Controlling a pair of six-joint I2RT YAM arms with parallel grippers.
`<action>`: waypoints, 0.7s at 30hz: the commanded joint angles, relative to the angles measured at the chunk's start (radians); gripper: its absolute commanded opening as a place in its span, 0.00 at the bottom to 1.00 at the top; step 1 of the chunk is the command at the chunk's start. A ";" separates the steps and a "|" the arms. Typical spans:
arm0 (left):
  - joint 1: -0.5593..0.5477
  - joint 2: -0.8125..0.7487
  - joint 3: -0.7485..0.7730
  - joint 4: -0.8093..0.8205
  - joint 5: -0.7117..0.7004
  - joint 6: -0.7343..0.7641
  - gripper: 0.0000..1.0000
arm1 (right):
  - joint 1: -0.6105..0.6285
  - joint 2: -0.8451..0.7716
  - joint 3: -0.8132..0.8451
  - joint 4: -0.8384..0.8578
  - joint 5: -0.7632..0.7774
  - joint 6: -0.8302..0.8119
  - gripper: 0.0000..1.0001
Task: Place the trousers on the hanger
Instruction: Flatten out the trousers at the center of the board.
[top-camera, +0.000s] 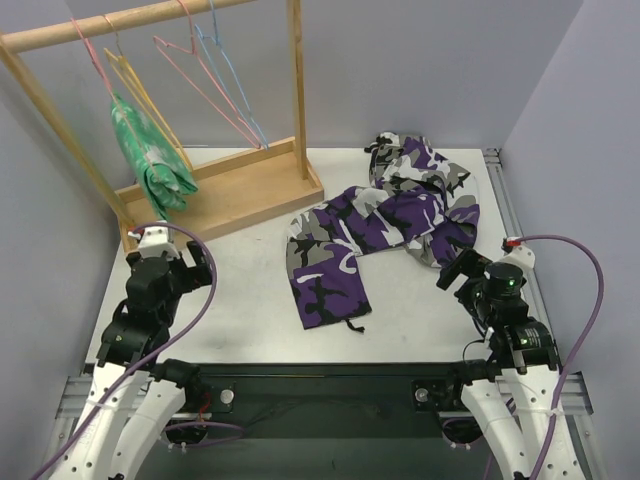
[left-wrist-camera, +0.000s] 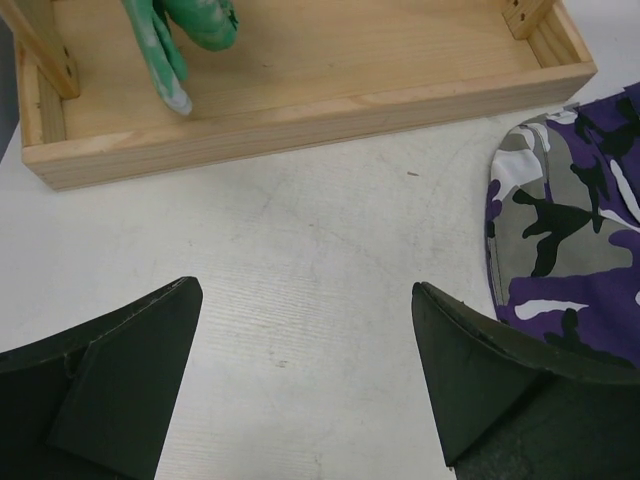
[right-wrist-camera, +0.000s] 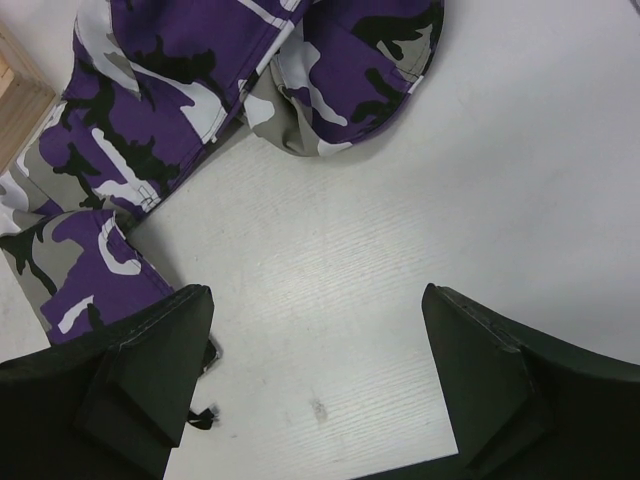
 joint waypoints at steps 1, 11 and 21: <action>0.003 -0.013 -0.045 0.177 0.118 0.074 0.97 | -0.006 0.018 0.048 -0.021 0.051 -0.023 0.89; -0.415 0.415 -0.005 0.320 -0.040 -0.088 0.76 | -0.004 0.075 0.057 -0.031 0.057 -0.012 0.89; -0.481 0.589 -0.088 0.373 0.146 -0.319 0.88 | 0.002 0.081 -0.032 -0.018 0.019 0.043 0.88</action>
